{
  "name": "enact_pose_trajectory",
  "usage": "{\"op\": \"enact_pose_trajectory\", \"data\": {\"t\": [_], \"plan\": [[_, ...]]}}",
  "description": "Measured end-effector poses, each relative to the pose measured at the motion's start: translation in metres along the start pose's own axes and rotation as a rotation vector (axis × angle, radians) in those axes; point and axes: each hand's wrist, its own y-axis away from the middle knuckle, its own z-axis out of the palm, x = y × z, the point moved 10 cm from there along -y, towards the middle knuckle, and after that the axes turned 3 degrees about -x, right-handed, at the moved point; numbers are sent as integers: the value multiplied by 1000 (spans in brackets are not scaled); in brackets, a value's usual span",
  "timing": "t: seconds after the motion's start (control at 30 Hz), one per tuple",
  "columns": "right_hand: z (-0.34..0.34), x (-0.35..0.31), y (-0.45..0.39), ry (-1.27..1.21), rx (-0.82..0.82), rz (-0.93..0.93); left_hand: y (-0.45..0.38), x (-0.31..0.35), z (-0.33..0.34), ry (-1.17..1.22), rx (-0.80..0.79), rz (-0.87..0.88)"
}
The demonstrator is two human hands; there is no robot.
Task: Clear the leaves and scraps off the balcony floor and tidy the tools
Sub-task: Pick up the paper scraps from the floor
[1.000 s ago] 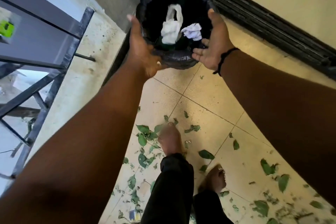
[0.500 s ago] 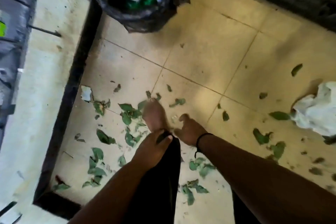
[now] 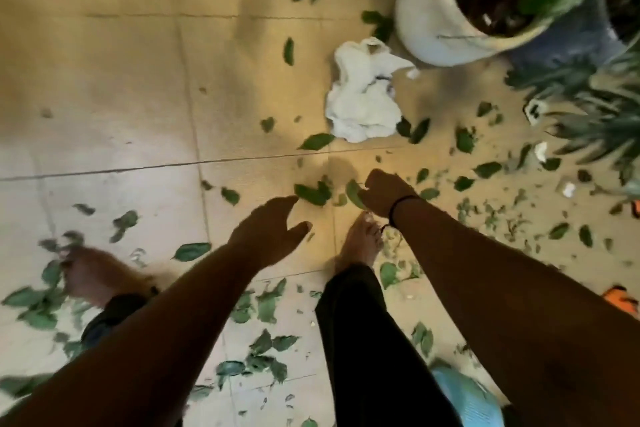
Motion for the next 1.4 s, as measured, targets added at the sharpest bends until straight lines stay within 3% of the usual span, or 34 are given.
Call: {"op": "enact_pose_trajectory", "data": {"t": [0.1,0.23,0.3,0.4,0.43,0.47,0.5,0.53,0.6,0.67,0.77,0.9,0.97,1.07,1.13,1.23,1.3,1.37,1.4], "plan": [[-24,45,-18,-88,86,66,-25,25,-3,-19,7,17],[-50,46,-36,-10,237,-6,-42,24,6,-46,-8,-36],[-56,28,-61,41,282,-102,-46,14,17,-37,-42,-85],[-53,-15,-94,183,318,-394,-52,-4,34,-48,-82,-128],[-50,-23,-105,-11,282,-471,-54,-8,38,-46,-84,-130],[-53,-24,-117,-245,281,-465,-56,-12,39,-39,-78,-126],[-62,-31,-120,-301,308,-445,-59,-14,40,-34,-69,-124],[-57,-38,-124,-104,308,-425,-61,-16,41,-25,-57,-118],[-53,-34,-130,40,304,-321,-65,-14,36,14,-17,-94],[-45,-18,-137,-120,343,-267,-70,-11,26,72,46,-66],[-47,-3,-115,-432,483,-157,-78,-6,3,353,169,-85],[-53,-15,-48,-736,640,-309,-82,-10,-31,1145,264,-353],[-44,-34,-11,-922,554,-406,-91,-7,-41,1339,170,-369],[-32,-63,33,-1223,455,-557,-96,42,-33,1381,-267,-185],[-30,-71,50,-1322,488,-587,-89,64,-22,1399,-319,-118],[-42,-65,60,-984,780,-563,-80,55,-3,1367,-160,-148],[-40,-54,54,-644,927,-385,-75,40,13,1353,-110,-223],[-30,-40,39,-549,854,-269,-67,43,28,1386,-177,-270],[-21,-39,31,-622,726,-281,-62,49,36,1449,-226,-278]]}}
